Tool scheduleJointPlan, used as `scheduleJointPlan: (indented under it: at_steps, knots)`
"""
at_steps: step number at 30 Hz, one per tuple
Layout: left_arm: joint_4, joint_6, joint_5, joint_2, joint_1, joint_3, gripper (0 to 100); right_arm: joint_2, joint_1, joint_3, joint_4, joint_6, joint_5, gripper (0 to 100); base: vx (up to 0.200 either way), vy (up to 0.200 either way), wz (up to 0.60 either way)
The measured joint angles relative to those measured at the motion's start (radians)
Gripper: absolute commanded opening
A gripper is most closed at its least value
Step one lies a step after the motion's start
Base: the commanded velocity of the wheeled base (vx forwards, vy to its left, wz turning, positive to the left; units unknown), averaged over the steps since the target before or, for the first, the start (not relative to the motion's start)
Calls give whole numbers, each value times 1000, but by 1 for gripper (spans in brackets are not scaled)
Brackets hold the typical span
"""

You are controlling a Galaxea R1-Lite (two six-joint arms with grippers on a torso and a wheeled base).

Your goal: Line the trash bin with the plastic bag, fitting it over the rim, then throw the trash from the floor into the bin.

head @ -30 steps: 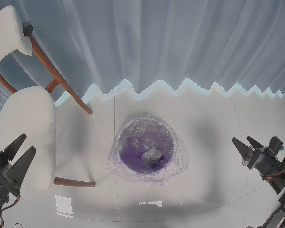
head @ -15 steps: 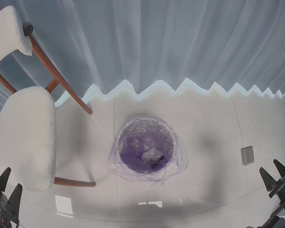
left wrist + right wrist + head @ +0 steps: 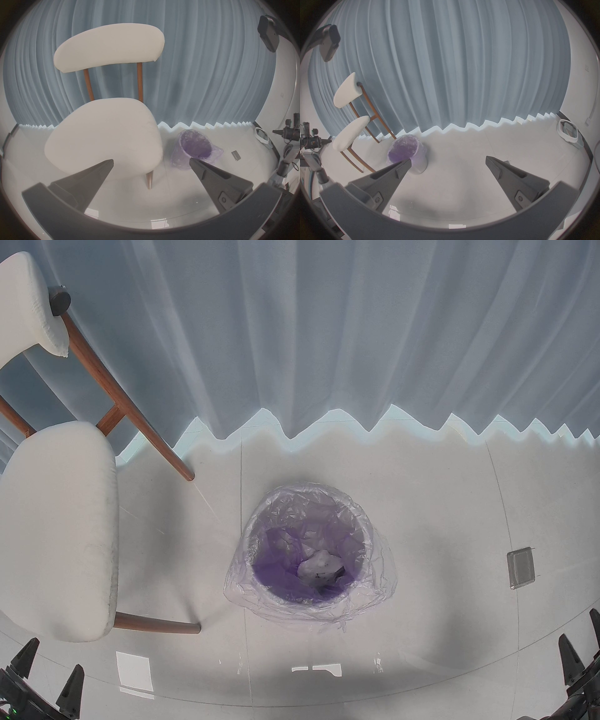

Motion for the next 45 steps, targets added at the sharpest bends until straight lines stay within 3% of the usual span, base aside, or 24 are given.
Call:
scheduleJointPlan:
  at_steps: [5,8,12,16,19,25,28,33,37,41,45]
  knots:
    - [18,23,51,-14,4,1,100,-30,-7,0,77,-5,-7,100,0,0,0]
    - [17,7,120,-18,4,1,100,-36,-15,0,72,-3,-36,100,0,0,0]
    - [19,-1,288,-22,6,2,100,-42,-23,0,69,-2,-122,100,0,0,0]
    - [21,5,361,-24,8,2,100,-43,-26,0,69,-8,-170,100,0,0,0]
    - [21,14,334,-25,8,2,100,-44,-27,0,70,-21,-156,100,0,0,0]
    - [34,69,86,-25,8,2,100,-44,-26,0,100,-49,-37,100,0,0,0]
    - [42,80,9,-25,8,2,100,-43,-21,0,114,-61,41,100,0,0,0]
    - [46,52,56,-25,14,2,100,-44,-24,0,124,-62,43,100,0,0,0]
    - [47,44,84,-26,68,2,100,-46,-87,0,127,-66,37,100,0,0,0]
    - [46,59,71,-31,121,2,100,-63,-150,0,127,-87,45,100,0,0,0]
    - [45,91,26,-61,120,2,100,-92,-152,0,126,-114,63,100,0,0,0]
